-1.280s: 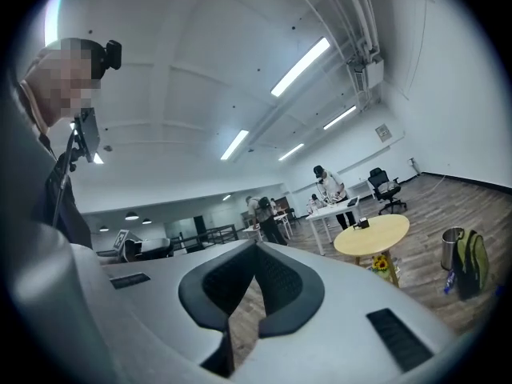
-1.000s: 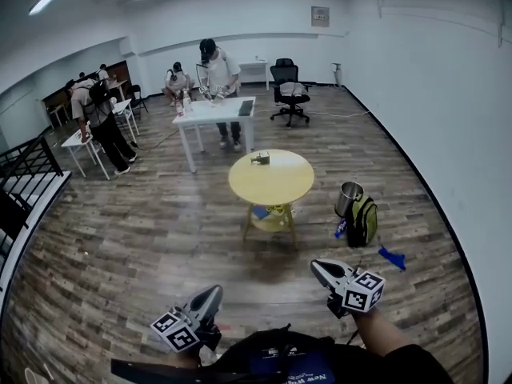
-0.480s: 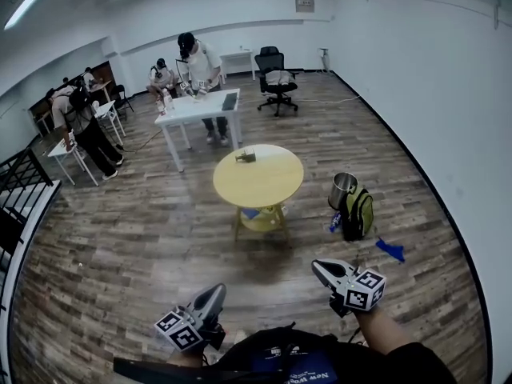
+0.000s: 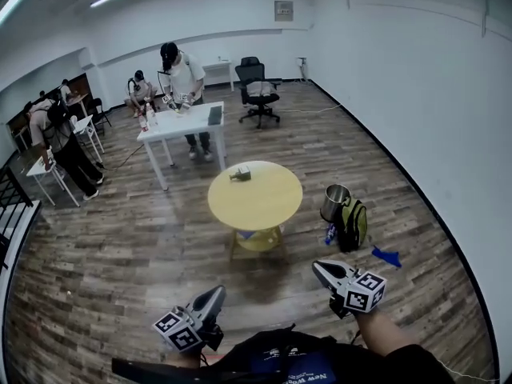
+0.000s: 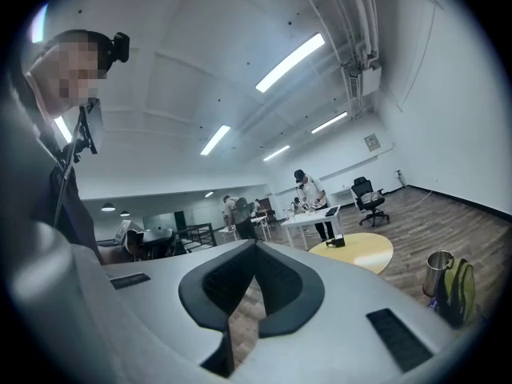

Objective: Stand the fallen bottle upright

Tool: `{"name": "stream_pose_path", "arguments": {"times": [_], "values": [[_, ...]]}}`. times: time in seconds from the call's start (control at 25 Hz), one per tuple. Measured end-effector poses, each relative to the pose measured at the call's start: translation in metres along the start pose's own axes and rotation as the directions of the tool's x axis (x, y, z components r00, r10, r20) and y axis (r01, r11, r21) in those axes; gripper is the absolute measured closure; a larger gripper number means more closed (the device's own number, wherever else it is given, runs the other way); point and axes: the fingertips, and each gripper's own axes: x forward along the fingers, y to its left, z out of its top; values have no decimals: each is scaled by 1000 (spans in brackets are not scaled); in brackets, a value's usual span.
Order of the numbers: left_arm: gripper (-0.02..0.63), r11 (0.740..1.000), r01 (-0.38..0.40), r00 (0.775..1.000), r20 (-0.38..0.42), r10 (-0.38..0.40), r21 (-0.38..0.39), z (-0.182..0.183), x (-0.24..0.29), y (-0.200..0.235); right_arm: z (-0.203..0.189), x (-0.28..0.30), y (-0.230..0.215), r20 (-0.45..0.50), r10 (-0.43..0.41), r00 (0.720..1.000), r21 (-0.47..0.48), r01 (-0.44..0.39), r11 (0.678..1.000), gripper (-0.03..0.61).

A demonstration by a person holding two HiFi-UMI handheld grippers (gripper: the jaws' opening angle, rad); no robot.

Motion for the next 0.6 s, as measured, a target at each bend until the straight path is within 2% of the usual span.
{"name": "stream_pose_path", "arguments": {"times": [0.2,0.36,0.6], "values": [[611,1000,18,1000,-5,-18,6,44,-23,69,4,85,16,13,-1,1000,-12,2,1000,568],[611,1000,-1,1000,7,1,2,67,-34,116,3,132,18,9,4,1000,-11,-4,1000,568],[611,999,-30,1000,8,30,-13,78,-19,155,7,170,-13,-3,9,1000,8,-9,1000,568]]}}
